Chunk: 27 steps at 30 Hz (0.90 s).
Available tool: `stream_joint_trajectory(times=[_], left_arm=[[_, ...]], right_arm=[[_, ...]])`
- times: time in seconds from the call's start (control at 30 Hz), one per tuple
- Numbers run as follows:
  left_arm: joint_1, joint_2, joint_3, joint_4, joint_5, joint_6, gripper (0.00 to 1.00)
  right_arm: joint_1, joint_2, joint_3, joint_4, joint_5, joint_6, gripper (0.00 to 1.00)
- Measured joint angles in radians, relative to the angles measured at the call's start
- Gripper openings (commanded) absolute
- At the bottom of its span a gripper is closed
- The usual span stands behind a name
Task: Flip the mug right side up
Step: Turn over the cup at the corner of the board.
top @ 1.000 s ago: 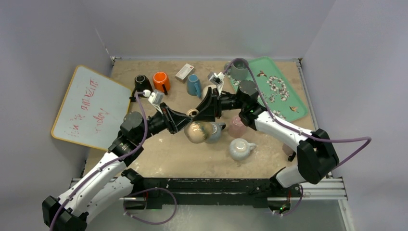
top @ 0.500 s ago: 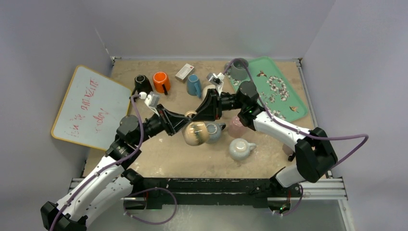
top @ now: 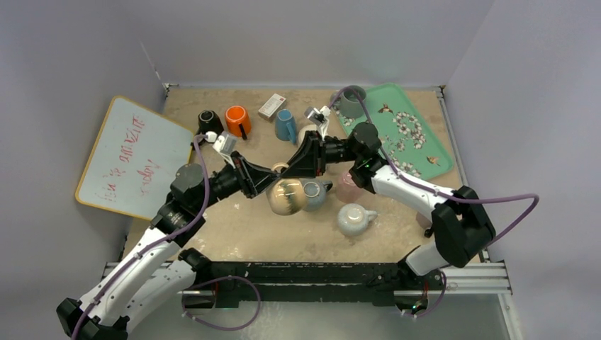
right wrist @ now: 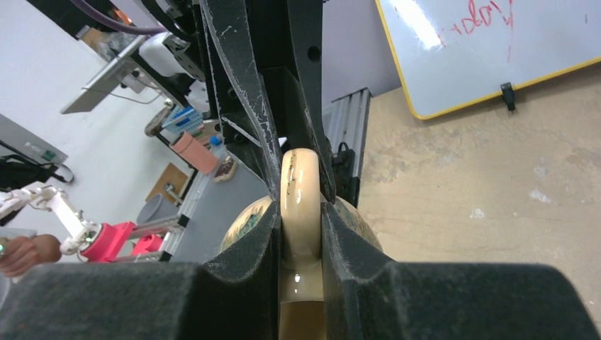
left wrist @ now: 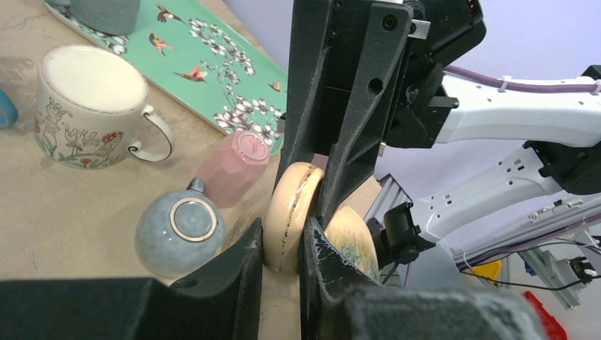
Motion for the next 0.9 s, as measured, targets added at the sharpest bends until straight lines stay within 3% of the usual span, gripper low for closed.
stream_joint_trajectory(times=[0.2,0.33,0.47,0.63,0.8,0.9], left_arm=[[0.002,-0.001,0.037,-0.057,-0.008,0.026,0.32],[0.003,-0.005,0.045,-0.100,0.003,0.047,0.44],[0.002,-0.010,0.062,-0.119,0.020,0.057,0.55],[-0.004,-0.019,0.098,-0.161,0.023,0.079,0.80],[-0.005,-0.018,0.152,-0.269,-0.023,0.134,0.88],[-0.005,-0.014,0.206,-0.348,-0.045,0.191,0.90]], right_arm=[[-0.011,0.080,0.000,0.222,-0.016,0.179,0.00],[-0.037,0.117,0.000,0.262,-0.013,0.230,0.00],[-0.058,0.120,0.000,0.245,0.006,0.230,0.00],[-0.070,0.121,0.000,0.223,0.061,0.228,0.00],[-0.096,0.120,0.015,0.143,0.099,0.210,0.00],[-0.121,0.108,0.064,-0.017,0.142,0.140,0.00]])
